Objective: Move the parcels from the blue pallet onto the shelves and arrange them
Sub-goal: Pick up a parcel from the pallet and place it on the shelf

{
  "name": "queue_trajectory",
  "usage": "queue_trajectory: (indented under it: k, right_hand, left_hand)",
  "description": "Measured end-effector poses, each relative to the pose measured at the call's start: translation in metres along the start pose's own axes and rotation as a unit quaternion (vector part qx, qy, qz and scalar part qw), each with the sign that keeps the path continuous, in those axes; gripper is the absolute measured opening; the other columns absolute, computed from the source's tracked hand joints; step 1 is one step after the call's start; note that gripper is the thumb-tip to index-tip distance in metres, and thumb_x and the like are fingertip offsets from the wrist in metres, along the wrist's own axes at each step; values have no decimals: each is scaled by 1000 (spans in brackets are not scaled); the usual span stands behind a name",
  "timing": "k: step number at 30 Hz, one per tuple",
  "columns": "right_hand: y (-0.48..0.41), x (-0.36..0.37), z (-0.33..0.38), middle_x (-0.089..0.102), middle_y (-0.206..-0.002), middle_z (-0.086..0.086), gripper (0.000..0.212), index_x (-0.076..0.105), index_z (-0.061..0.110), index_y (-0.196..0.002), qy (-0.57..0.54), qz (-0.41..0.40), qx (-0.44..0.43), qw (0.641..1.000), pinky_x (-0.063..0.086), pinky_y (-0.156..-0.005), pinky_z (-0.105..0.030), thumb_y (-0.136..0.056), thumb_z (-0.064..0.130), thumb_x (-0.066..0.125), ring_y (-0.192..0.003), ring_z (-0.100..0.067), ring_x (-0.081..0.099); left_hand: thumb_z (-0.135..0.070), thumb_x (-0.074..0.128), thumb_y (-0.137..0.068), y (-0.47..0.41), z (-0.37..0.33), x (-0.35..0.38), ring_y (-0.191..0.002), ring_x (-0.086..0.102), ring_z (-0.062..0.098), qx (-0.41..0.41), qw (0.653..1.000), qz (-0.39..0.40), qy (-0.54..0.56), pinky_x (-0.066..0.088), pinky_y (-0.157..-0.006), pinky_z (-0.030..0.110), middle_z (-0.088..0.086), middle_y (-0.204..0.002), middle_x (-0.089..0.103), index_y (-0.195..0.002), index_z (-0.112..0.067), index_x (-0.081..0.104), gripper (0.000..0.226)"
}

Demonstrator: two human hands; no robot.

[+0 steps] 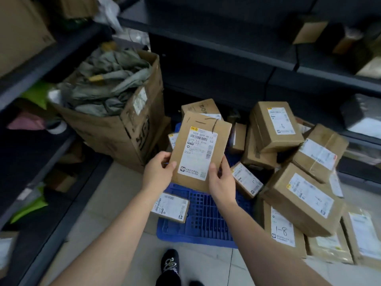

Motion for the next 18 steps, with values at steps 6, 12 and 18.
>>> queue_trajectory:
  k: [6,12,18]
  right_hand:
    - [44,7,55,50,-106,32,53,30,35,-149,-18,66,-111,991,39,-73,-11,-99,33,48,-90,10,51]
    - [107,35,104,55,-128,18,52,36,33,-145,-33,126,-195,972,48,-95,-30,-96,31,55,-113,-2,53]
    - [177,86,157,56,-121,12,44,42,25,-132,-45,208,-271,939,49,-98,-41,-93,29,61,-115,-11,55]
  left_hand:
    - [-11,58,-94,71,-3,-52,-105,61,7,0,986,-133,104,49,-90,26,-10,-114,66,-127,-19,60,34]
    - [-13,60,-93,144,-3,-123,-101,63,6,-2,957,-252,142,50,-89,26,-14,-107,67,-128,-22,61,36]
    - [-15,61,-92,221,2,-208,-98,62,6,-8,916,-374,145,50,-90,29,-14,-107,67,-125,-23,63,35]
Point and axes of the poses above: each hand's wrist, its own y-axis away from the middle knuckle, its own x-axis out of the palm, z = x × y, the point moved 4 cm from there along -y, towards the middle knuckle
